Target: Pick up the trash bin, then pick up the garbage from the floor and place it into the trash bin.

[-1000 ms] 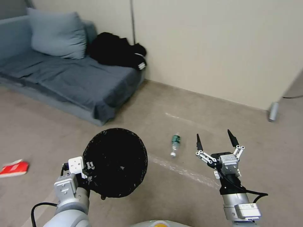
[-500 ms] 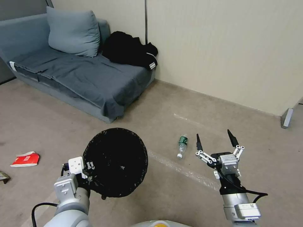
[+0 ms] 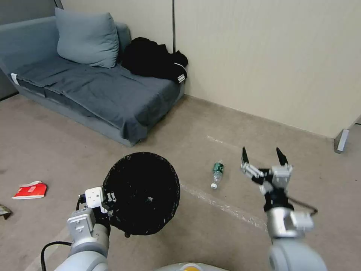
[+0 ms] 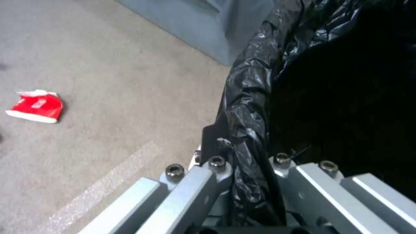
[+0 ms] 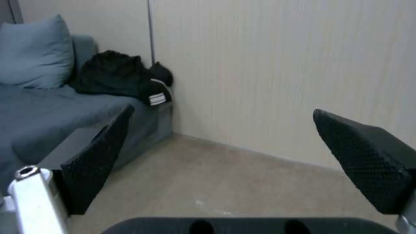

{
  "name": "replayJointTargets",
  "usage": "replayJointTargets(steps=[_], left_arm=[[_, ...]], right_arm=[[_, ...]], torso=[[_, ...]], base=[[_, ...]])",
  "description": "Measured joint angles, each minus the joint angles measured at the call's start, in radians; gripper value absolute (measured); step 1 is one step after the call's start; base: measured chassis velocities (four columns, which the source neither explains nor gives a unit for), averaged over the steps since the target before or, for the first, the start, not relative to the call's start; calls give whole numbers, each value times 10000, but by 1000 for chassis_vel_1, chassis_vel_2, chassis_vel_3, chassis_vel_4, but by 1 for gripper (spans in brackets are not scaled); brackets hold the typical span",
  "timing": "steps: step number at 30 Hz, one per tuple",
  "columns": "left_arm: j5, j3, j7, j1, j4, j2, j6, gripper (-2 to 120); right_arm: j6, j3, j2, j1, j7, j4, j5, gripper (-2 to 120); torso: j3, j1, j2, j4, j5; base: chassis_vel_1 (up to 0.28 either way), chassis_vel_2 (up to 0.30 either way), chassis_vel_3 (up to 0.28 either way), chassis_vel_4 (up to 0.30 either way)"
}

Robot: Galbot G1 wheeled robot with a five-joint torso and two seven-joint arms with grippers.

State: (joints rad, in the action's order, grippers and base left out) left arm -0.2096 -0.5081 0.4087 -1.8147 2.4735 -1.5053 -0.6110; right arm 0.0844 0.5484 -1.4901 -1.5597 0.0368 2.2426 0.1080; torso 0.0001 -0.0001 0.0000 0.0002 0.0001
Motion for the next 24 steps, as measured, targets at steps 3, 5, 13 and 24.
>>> replayJointTargets(steps=[3,5,13,24], left_arm=[[60,93,-58,-20,-55,-73,-24,1],[87,99,-58,-21,-74,-80,-30,1],[197,71,-49,-110,-152,-71,-42,1],[275,16,-41,-261,-129,-45,-22,1]], right_arm=[[1078,-258,637,882,372,-286,1098,100],[1342,-336,783,1140,467,-415,1442,100],[3053,-1186,1399,3216,969,-2115,3576,100],[5219,-2570,1594,5391,1727,-4667,5867,100]], torso=[[0,1,0,-2,0],[0,1,0,-3,0],[0,1,0,-2,0],[0,1,0,-2,-3]], base=[[0,0,0,0],[0,0,0,0],[0,0,0,0],[0,0,0,0]])
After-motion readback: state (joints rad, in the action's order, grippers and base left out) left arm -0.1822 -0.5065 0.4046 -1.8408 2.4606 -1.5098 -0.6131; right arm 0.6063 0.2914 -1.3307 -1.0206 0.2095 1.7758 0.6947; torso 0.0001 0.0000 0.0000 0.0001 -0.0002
